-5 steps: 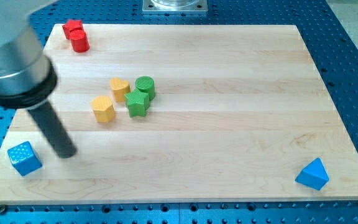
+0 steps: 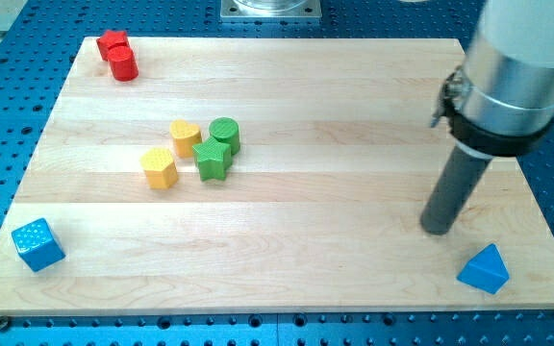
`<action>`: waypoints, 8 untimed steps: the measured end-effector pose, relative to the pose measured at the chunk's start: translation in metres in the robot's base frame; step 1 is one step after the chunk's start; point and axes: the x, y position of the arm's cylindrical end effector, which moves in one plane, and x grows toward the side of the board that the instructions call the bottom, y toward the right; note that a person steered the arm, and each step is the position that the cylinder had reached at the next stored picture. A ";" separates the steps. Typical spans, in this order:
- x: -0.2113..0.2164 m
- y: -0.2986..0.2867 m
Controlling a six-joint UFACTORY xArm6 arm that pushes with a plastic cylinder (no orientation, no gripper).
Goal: Push the blue triangle into the blue cube
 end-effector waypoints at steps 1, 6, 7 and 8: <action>0.012 0.003; 0.075 0.145; 0.082 0.125; 0.080 0.042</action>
